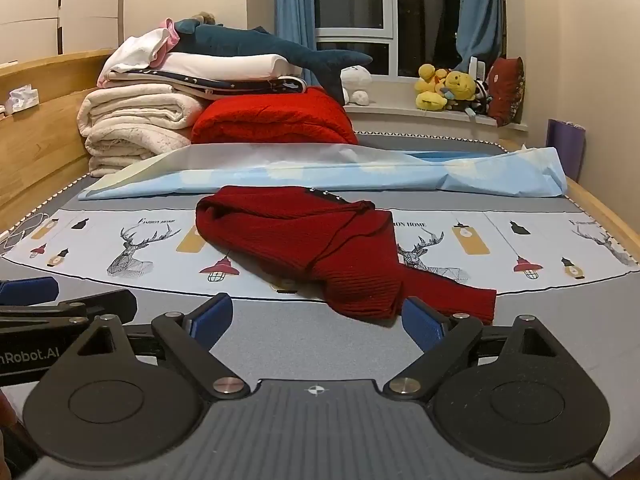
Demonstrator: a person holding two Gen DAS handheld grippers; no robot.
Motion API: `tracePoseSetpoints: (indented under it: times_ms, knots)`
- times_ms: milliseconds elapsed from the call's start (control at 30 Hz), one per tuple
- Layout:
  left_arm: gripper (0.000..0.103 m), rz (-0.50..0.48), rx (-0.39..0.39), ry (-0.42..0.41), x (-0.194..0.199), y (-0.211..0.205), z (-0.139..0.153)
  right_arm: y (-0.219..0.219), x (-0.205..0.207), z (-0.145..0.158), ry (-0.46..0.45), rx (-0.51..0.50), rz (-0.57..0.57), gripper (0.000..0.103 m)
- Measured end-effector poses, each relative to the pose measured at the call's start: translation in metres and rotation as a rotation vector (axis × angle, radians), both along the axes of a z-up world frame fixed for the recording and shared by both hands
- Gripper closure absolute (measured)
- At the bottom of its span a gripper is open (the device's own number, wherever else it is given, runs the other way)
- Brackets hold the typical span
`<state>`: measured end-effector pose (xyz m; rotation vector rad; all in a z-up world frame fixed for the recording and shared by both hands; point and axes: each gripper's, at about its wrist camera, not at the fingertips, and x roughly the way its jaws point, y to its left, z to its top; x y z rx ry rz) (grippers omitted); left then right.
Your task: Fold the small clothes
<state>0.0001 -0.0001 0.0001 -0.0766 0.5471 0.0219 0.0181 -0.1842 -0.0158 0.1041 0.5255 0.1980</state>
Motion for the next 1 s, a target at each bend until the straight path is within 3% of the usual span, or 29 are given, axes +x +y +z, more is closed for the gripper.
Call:
tracePoseSetpoints:
  times_ms: [1000]
  knots:
    - [0.012, 0.000, 0.003, -0.002, 0.000, 0.004, -0.008, -0.001, 0.003, -0.001, 0.013, -0.001, -0.001, 0.013]
